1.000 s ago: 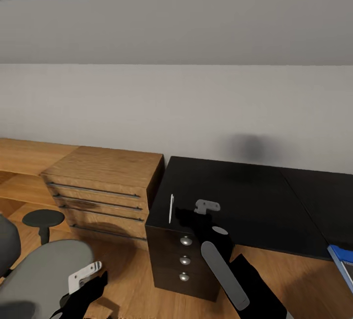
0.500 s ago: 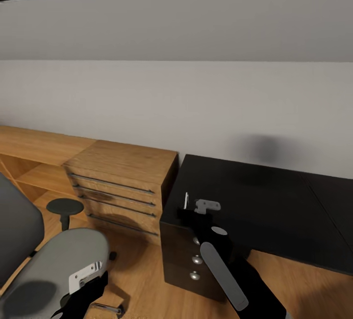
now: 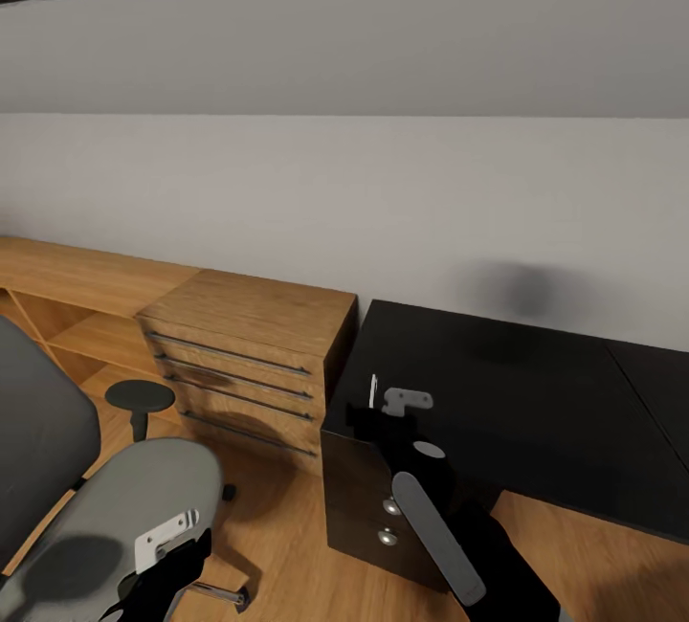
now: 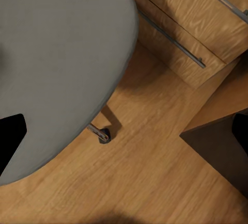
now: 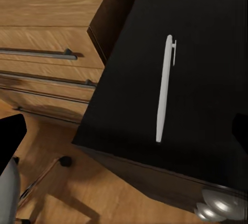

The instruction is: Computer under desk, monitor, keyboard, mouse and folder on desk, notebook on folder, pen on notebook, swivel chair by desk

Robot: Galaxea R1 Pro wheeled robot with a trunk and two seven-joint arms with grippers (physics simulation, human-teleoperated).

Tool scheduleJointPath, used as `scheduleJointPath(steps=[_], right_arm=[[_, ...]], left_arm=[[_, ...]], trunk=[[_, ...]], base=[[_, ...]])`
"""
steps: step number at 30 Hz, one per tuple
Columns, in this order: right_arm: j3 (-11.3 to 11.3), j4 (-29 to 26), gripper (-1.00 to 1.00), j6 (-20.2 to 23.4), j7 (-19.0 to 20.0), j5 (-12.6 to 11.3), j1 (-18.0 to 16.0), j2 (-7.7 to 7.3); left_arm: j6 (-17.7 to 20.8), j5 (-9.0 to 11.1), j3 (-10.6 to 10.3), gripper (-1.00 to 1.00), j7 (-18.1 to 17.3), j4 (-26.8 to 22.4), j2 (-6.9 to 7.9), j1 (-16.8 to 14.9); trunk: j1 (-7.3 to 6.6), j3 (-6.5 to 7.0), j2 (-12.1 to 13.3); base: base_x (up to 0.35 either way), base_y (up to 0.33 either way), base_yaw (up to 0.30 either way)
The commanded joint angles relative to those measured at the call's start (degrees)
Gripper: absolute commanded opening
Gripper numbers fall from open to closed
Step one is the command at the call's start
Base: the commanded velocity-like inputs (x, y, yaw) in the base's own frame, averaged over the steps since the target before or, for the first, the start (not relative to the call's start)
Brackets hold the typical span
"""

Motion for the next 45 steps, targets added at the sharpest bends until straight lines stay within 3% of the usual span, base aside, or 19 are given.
scheduleJointPath(steps=[1, 7, 11, 14, 15, 19, 22, 34, 45], right_arm=[[0.04, 0.07, 1.0, 0.16, -0.52, -0.07, -0.09, 0.04], [-0.09, 3.35, 1.0, 0.49, -0.63, 2.97, -1.44, 0.84], [-0.12, 7.69, 1.0, 0.61, -0.71, 3.82, -5.25, 2.07], [-0.13, 14.52, 1.0, 0.66, -0.71, 4.18, -10.8, 2.9], [-0.14, 22.32, 1.0, 0.62, -0.61, 4.32, -16.67, 3.71], [-0.14, 32.4, 1.0, 0.37, -0.5, 4.4, -23.2, 4.9], [-0.14, 37.29, 1.0, 0.25, -0.38, 4.37, -25.73, 5.35], [-0.11, 47.67, 1.0, 0.17, -0.14, 4.24, -27.68, 6.52], [0.03, 49.62, 1.0, -0.06, -0.23, 3.75, -27.41, 6.38]], left_arm=[[0.1, 0.36, -0.1, 1.0, 0.42, -0.11, 0.05, -0.01], [0.1, 0.34, -0.1, 1.0, 0.42, -0.11, 0.05, -0.01], [0.1, 0.35, -0.1, 1.0, 0.42, -0.11, 0.05, -0.02], [0.1, 0.3, -0.1, 1.0, 0.41, -0.11, 0.05, 0.0], [0.1, 0.28, -0.1, 1.0, 0.37, -0.21, 0.05, 0.01], [0.1, 0.27, -0.1, 1.0, 0.33, -0.39, 0.05, 0.0], [0.1, 0.26, -0.1, 1.0, 0.28, -0.43, 0.05, 0.01], [0.1, 0.26, -0.2, 1.0, 0.25, -0.54, 0.05, 0.01], [0.1, 0.26, -0.35, 1.0, 0.25, -0.55, 0.05, -0.01]], trunk=[[0.0, -0.05, -0.03], [0.0, -0.06, -0.03], [0.0, -0.06, -0.03], [0.0, -0.06, -0.03], [0.0, -0.06, -0.03], [0.0, -0.06, -0.03], [0.0, -0.06, -0.03], [0.0, -0.06, -0.03], [0.0, -0.06, -0.03]], base=[[0.0, 0.0, 0.007], [0.0, 0.0, 0.003], [0.0, 0.0, 0.0], [0.0, 0.0, 0.0], [0.0, 0.0, 0.0], [0.0, 0.0, 0.0], [0.0, 0.0, 0.0], [0.0, 0.0, 0.0], [0.0, 0.0, 0.0]])
